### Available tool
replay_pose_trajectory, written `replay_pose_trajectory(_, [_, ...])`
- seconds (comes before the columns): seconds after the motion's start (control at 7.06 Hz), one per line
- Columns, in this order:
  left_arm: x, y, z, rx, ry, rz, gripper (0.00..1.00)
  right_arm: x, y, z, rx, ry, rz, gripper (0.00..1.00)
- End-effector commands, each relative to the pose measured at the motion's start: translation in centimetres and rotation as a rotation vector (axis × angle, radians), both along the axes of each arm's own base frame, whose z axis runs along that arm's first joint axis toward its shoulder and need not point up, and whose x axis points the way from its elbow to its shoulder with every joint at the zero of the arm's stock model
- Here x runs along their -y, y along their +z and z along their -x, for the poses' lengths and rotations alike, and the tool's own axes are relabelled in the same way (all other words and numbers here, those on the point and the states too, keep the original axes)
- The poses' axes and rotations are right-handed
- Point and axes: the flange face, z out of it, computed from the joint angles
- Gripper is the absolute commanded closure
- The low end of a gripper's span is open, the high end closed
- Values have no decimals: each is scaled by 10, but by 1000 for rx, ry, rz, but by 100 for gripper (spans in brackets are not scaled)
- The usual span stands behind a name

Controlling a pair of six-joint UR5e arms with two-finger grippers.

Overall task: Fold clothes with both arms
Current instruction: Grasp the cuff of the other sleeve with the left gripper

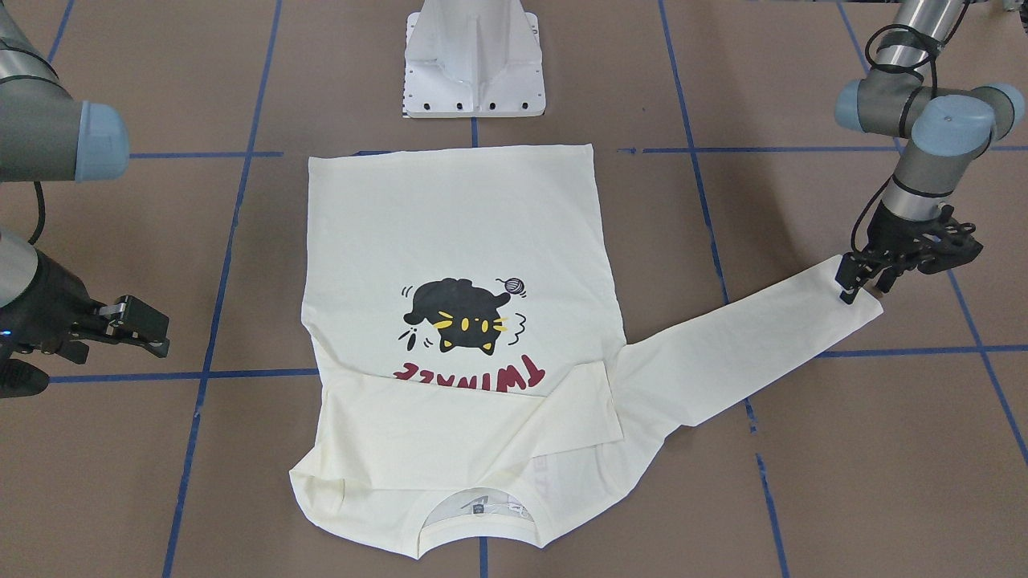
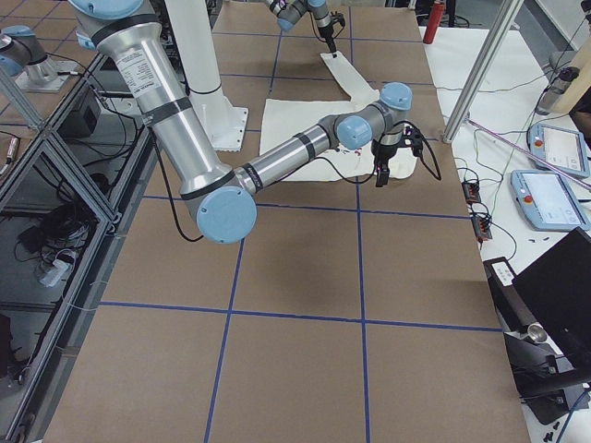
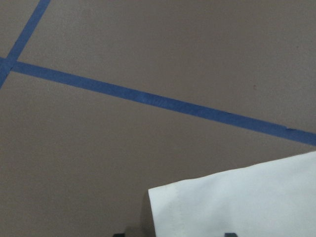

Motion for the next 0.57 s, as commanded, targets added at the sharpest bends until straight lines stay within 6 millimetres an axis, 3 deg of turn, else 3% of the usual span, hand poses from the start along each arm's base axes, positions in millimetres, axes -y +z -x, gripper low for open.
replay_pose_trajectory(0.0, [0, -5, -1, -13, 1, -4, 77, 1, 0, -2, 2, 2, 2, 0])
replay_pose_trajectory(0.28, [0, -12, -1, -22, 4, -13, 100, 1, 0, -3, 2, 3, 2, 0])
replay_pose_trajectory(0.42, [0, -27, -1, -38, 6, -30, 100, 1, 1, -4, 1, 5, 3, 0])
